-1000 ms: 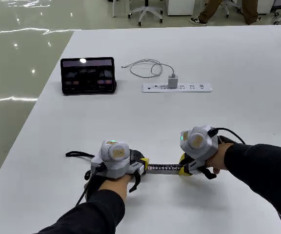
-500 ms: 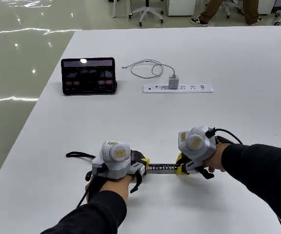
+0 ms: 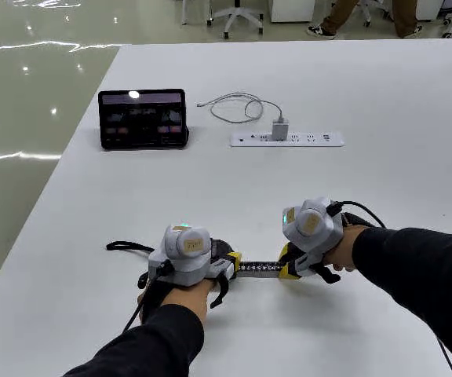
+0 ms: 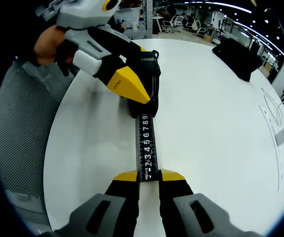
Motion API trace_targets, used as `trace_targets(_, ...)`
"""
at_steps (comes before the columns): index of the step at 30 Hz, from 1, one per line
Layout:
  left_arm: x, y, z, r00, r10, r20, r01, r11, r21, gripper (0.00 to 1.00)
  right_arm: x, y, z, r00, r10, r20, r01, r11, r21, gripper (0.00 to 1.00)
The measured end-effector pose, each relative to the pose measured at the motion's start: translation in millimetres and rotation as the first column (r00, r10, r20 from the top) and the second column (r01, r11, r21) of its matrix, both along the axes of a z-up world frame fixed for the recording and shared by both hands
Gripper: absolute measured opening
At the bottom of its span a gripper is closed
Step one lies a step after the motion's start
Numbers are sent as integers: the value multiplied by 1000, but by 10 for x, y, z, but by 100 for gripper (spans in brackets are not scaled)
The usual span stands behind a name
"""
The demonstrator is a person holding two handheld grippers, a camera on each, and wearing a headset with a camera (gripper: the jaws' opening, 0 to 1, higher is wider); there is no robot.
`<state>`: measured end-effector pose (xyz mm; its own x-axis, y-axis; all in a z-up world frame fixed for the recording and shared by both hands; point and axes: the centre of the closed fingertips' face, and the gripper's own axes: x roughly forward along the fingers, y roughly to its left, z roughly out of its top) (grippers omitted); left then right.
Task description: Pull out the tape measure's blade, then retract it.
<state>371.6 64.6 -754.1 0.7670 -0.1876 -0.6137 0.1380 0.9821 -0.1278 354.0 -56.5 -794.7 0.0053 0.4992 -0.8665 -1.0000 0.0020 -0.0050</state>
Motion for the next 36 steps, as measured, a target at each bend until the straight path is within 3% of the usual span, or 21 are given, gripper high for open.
trace_targets(10,-4,-2,-2,1000,-5,-9,5,1000,0,56,2,169,-16,1000,-4,13,4,1000,4,10)
trace_targets(13,-5,-2,-1,1000,-4,-7,4,1000,-2,56,1,201,-23,998,-62,-13,62,998,16,11)
trace_targets(18,-5,-1,3,1000,-4,-10,4,1000,-8,56,-2,233,-17,999,-36,1,36,999,15,11)
trace_targets(21,-6,-1,5,1000,-3,-9,3,1000,-9,56,-18,279,-8,999,24,31,-25,999,33,10)
trace_targets(29,-11,2,11,1000,-4,-9,4,1000,-17,56,-14,347,9,1000,-15,-2,16,998,60,10)
trace_targets(36,-6,6,11,1000,-1,-11,1,1000,-28,55,-20,417,18,1000,-17,0,17,997,74,11)
